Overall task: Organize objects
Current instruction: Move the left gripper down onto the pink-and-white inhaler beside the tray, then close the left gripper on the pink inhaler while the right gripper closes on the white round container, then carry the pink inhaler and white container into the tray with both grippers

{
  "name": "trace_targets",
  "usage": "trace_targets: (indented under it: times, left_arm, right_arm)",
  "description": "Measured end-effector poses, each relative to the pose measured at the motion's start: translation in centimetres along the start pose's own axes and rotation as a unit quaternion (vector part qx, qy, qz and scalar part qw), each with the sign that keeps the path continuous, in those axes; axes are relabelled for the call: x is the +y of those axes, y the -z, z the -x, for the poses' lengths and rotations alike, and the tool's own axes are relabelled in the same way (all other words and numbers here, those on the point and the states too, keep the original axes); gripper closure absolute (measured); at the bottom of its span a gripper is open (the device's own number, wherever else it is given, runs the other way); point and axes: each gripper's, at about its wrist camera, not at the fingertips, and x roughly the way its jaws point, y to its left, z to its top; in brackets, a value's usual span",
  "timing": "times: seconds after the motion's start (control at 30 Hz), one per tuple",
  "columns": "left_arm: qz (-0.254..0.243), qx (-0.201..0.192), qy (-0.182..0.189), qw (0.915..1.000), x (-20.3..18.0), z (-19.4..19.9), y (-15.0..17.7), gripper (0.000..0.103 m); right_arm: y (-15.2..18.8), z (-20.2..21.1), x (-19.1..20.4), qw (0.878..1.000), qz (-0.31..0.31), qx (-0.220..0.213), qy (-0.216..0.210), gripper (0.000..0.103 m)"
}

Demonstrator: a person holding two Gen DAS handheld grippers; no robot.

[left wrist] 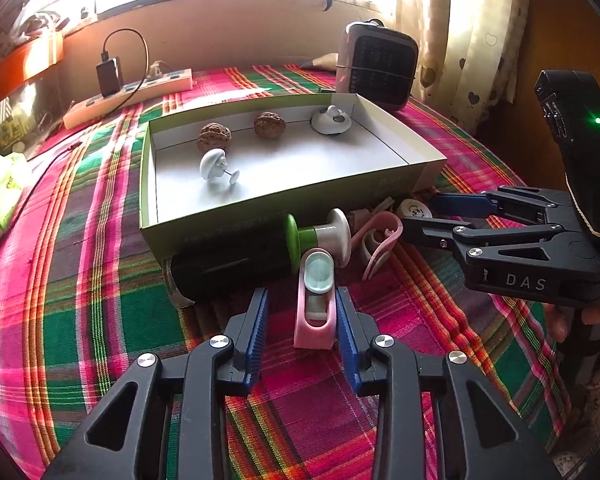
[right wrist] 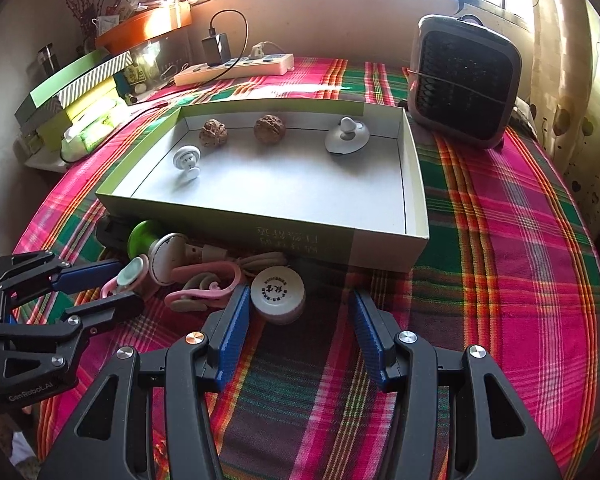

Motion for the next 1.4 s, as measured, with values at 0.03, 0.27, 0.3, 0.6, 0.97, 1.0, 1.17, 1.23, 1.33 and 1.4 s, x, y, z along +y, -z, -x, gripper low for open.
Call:
trace_targets:
  times: [0.03,0.27,0.3,0.6,0.97,1.0,1.17,1.23,1.33,1.4]
  left_arm:
    - [0.001,0.000,0.000,1.0000,0.04,-0.01,-0.01,0.073]
    - [0.002,0.000,0.001,1.0000,0.12,-0.05,-0.02,0.073]
    - [0.001,0.000,0.001,1.0000,0.13,-0.05,0.00,0.073]
    - [0.000,0.000,0.000,1.0000,0.12,-0.03,0.00,0.076]
    - [-0.006,0.000,0.000,1.0000,-0.15,-0.10,-0.01,0.085]
    - [-0.006,0.000,0.001,1.0000,-0.14,-0.10,0.00,0.086]
    - [-0.006,0.000,0.000,1.0000,-0.18,-0.08,0.03,0.086]
    - [-0.006,0.000,0.000,1.0000,-0.19,-0.08,0.03,0.086]
    - [-0.006,0.000,0.000,1.0000,-0.20,-0.07,0.04,0.086]
    - [-0.006,0.000,0.000,1.0000,-0.21,-0.07,0.06,0.087]
  right_arm:
    - [-0.05,-0.15,-0.04,1.000,0.000,0.001,0.001,0.052]
    - [-0.20,-0.50,0.21,1.000,0.011,-0.001,0.012,0.052]
    - [-0.19,-0.52,0.27,1.000,0.013,-0.002,0.014,0.052]
    - [-0.04,-0.47,0.41,0.999,0.025,-0.007,0.025,0.063]
    - [0.12,-0.31,0.50,0.999,0.025,-0.011,0.024,0.075]
    - [0.12,-0.32,0.48,0.999,0.024,-0.011,0.024,0.075]
    - [0.18,-0.25,0.52,0.999,0.023,-0.011,0.025,0.075]
    - [0.20,-0.23,0.47,0.999,0.021,-0.011,0.025,0.075]
    - [0.27,-0.17,0.41,0.999,0.019,-0.011,0.027,0.075]
    - [0.27,-0.14,0.32,0.999,0.016,-0.011,0.027,0.075]
